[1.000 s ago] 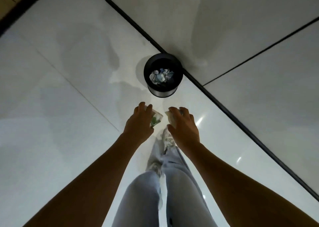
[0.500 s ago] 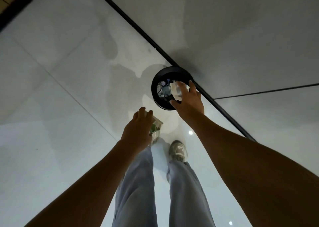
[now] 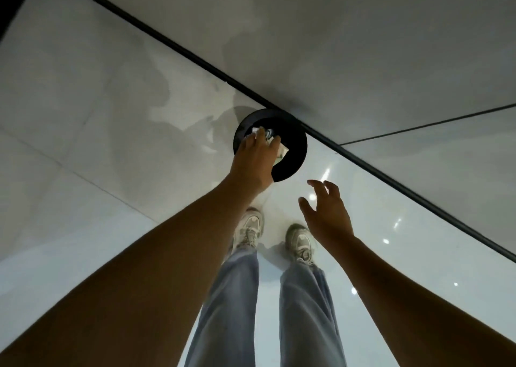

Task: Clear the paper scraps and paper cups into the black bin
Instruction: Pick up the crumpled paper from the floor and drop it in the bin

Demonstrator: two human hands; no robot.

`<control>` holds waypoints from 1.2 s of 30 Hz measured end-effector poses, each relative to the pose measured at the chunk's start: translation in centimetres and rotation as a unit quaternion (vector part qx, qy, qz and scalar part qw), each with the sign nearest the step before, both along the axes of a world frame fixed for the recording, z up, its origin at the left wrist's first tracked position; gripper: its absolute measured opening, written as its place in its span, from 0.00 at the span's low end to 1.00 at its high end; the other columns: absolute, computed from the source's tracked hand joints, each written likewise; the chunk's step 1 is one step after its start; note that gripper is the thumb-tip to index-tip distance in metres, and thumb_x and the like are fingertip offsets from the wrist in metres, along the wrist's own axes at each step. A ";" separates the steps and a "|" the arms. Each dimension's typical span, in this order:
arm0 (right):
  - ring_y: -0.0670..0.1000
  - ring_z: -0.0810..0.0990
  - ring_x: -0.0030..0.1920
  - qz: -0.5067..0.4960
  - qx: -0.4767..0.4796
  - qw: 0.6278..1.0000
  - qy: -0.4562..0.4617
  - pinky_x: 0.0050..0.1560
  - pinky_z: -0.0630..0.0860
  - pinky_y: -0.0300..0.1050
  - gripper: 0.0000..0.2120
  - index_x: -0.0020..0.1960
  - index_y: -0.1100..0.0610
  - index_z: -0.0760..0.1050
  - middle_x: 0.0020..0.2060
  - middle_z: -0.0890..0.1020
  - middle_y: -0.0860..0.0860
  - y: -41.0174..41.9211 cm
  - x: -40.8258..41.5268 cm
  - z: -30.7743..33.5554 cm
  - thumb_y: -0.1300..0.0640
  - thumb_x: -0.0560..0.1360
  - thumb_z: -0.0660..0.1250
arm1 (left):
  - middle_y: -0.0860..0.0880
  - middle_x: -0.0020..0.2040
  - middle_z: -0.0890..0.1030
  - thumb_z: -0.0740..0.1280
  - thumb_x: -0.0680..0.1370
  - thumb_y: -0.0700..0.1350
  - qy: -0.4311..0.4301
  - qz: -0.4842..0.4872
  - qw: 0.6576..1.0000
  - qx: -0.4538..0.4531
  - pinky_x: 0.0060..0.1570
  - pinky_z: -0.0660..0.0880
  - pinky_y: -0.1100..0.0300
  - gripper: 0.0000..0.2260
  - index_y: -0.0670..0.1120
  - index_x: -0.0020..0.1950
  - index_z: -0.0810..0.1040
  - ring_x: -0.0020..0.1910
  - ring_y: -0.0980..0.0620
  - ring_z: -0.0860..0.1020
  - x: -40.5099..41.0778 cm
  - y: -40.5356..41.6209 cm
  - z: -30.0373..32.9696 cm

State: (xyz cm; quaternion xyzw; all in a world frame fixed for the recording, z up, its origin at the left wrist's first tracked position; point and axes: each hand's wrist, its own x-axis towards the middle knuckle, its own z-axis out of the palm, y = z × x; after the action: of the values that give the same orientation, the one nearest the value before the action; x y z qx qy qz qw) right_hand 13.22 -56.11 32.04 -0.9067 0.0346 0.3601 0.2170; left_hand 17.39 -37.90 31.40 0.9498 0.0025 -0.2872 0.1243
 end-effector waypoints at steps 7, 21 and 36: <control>0.56 0.73 0.65 -0.025 -0.024 0.999 -0.019 0.61 0.75 0.53 0.23 0.74 0.50 0.63 0.73 0.65 0.52 -1.0 -1.0 2.4 0.50 0.80 0.61 | 0.41 0.73 0.62 0.67 0.77 0.46 -0.019 -0.133 0.991 0.029 0.71 0.63 0.50 0.30 0.45 0.75 0.58 0.71 0.41 0.63 -1.9 -2.2 3.0; 0.59 0.67 0.68 -0.171 -0.100 0.980 0.010 0.63 0.71 0.53 0.23 0.74 0.50 0.59 0.73 0.63 0.54 -12.1 -10.2 8.7 0.49 0.80 0.58 | 0.43 0.68 0.67 0.59 0.80 0.48 0.028 -0.341 0.940 0.008 0.67 0.64 0.52 0.20 0.44 0.71 0.63 0.68 0.44 0.65 -5.5 -15.8 9.8; 0.57 0.71 0.64 -0.474 -0.075 0.876 0.046 0.59 0.72 0.50 0.23 0.73 0.49 0.62 0.69 0.68 0.53 -31.7 -27.8 7.7 0.48 0.79 0.60 | 0.44 0.67 0.70 0.60 0.80 0.50 0.060 -0.548 0.834 0.008 0.65 0.66 0.56 0.19 0.44 0.69 0.66 0.66 0.46 0.69 -18.3 -41.6 10.1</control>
State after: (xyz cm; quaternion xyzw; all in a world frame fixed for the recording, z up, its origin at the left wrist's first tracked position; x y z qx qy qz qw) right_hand -14.57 -87.85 39.71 -0.7775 0.4974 0.2520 0.2908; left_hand -0.92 -79.54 41.50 0.7771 -0.5091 -0.3650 -0.0612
